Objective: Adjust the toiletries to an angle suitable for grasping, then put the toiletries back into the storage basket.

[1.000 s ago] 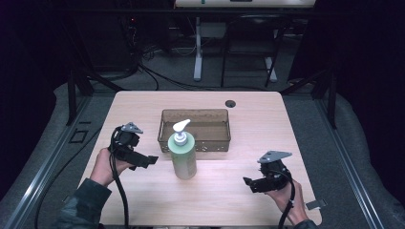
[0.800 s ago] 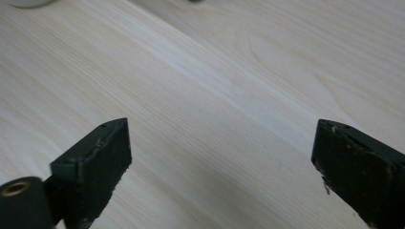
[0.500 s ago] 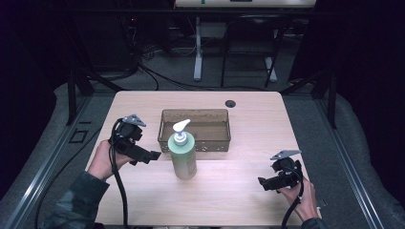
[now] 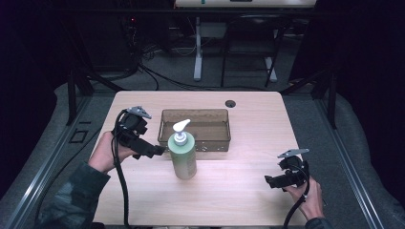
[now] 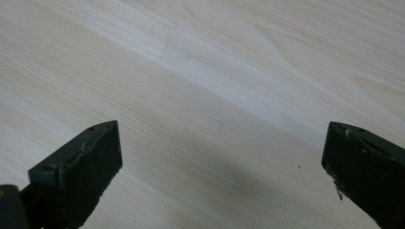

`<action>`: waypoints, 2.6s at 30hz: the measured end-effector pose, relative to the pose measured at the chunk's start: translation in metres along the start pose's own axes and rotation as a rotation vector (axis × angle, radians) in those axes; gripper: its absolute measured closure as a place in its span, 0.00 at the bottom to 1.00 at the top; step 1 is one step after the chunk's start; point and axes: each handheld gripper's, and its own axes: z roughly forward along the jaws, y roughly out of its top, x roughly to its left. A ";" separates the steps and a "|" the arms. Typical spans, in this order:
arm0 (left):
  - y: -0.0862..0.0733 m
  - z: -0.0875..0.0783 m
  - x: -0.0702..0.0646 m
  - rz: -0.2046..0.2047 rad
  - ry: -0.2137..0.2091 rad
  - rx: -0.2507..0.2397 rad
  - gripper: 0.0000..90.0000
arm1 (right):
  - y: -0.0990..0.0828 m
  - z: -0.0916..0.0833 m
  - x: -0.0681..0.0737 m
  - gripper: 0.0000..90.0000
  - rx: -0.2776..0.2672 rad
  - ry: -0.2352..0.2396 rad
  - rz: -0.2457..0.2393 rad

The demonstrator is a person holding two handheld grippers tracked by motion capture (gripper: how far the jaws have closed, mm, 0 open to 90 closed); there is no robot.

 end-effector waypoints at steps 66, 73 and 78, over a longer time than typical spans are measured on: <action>0.075 0.030 -0.032 0.140 -0.013 0.031 0.70 | 0.001 -0.002 -0.005 0.05 0.003 -0.012 -0.016; 0.075 0.029 -0.031 0.149 -0.013 0.034 0.70 | 0.001 -0.002 -0.005 0.05 0.007 -0.016 -0.016; 0.077 0.028 -0.030 0.158 -0.012 0.052 0.70 | 0.000 -0.001 -0.006 0.05 0.011 -0.016 -0.021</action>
